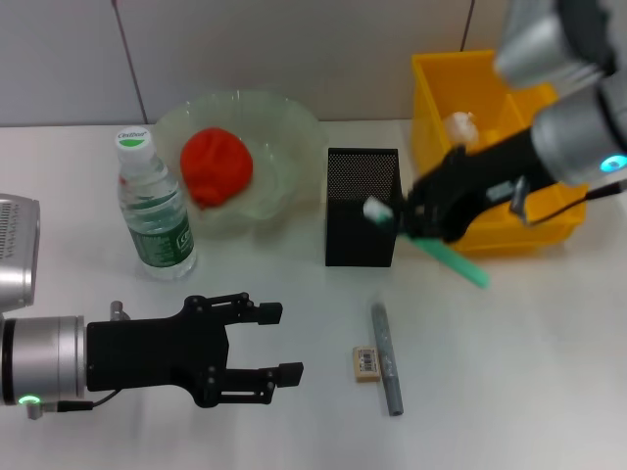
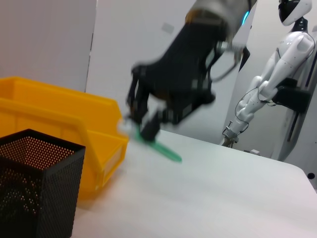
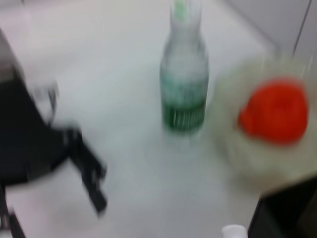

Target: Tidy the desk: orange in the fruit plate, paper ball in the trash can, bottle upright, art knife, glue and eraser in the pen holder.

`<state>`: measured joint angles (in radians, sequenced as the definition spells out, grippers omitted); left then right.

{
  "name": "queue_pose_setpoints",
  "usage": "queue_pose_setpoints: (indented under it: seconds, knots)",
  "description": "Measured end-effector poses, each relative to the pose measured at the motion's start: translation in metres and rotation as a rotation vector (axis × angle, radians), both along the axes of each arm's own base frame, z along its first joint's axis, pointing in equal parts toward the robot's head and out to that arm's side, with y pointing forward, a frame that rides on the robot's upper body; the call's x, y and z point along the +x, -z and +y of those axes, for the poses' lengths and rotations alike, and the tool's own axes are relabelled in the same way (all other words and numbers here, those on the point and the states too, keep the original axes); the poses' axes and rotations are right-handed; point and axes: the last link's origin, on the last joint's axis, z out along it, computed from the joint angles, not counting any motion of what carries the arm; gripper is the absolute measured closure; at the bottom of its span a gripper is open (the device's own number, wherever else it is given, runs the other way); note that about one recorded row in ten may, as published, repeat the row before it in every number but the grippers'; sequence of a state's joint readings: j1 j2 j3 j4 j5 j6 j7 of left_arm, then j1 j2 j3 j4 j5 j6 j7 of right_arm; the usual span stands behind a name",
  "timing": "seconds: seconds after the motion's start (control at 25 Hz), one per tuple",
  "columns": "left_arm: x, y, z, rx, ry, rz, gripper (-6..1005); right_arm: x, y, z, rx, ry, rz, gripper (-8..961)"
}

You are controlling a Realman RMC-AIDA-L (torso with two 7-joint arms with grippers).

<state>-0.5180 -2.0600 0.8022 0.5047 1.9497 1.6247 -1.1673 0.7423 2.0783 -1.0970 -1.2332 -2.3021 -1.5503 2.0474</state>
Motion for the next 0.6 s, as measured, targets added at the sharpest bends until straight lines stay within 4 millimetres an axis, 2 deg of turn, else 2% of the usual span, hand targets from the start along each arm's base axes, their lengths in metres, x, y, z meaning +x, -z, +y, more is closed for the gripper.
queue_pose_setpoints:
  seconds: [0.24,0.28,0.48,0.6]
  knots:
    - [0.0,0.0,0.0,-0.001,0.0,-0.001,199,-0.002,-0.033,-0.002,0.119,-0.058,0.294,786]
    - [0.0,0.0,-0.001,-0.002,0.0,-0.002,199,0.001,-0.038,0.0,0.169,-0.063,0.385,786]
    - [0.0,0.0,-0.001,-0.002,0.002,-0.003,199,0.01,-0.038,0.01,0.253,-0.038,0.513,785]
    - [0.0,0.0,-0.001,0.001,0.003,-0.003,199,0.018,-0.03,0.018,0.292,-0.006,0.579,785]
